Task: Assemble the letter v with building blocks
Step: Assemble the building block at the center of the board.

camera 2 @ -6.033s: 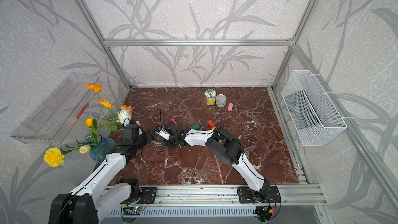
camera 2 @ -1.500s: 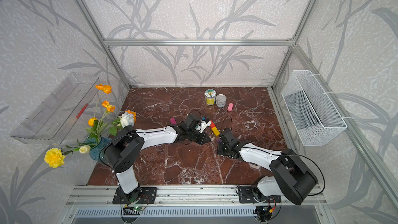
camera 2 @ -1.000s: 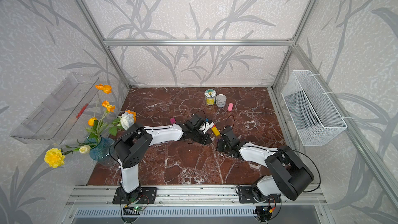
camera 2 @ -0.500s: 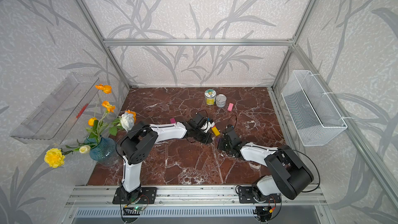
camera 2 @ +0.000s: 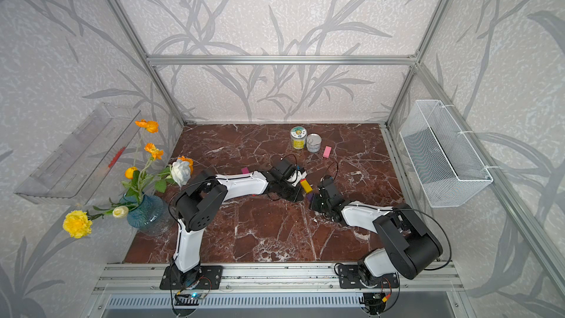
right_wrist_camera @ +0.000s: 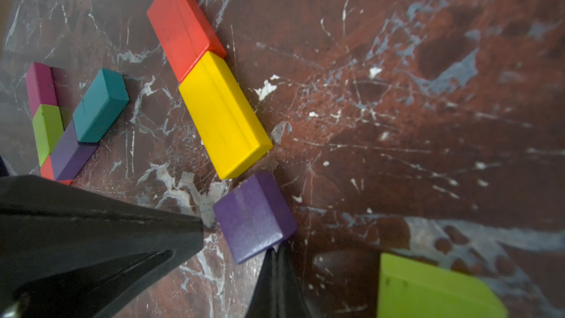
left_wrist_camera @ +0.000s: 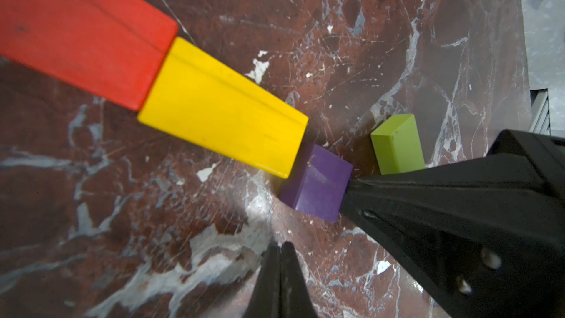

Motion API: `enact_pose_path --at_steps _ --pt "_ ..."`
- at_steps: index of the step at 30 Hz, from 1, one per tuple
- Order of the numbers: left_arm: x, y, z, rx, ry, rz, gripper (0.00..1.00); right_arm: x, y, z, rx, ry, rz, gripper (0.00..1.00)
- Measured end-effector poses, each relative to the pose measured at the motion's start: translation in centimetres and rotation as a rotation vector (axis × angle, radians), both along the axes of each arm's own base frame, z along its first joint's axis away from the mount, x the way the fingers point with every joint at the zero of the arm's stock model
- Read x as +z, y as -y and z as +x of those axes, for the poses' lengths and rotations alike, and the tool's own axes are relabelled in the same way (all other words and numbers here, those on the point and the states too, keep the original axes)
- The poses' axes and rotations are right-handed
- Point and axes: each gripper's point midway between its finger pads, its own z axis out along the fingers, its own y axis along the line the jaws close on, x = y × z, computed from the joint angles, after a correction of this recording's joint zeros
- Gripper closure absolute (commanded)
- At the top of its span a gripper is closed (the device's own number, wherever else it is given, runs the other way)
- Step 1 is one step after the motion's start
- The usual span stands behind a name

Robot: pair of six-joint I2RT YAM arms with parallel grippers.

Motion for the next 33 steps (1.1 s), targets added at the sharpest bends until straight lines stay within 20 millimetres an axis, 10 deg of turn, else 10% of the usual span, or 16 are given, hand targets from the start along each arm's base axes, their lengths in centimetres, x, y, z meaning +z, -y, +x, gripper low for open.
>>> enact_pose_path --at_steps 33 --pt "-0.1 1.6 0.0 -0.035 -0.014 0.011 1.00 0.0 0.4 0.3 -0.008 0.003 0.027 1.00"
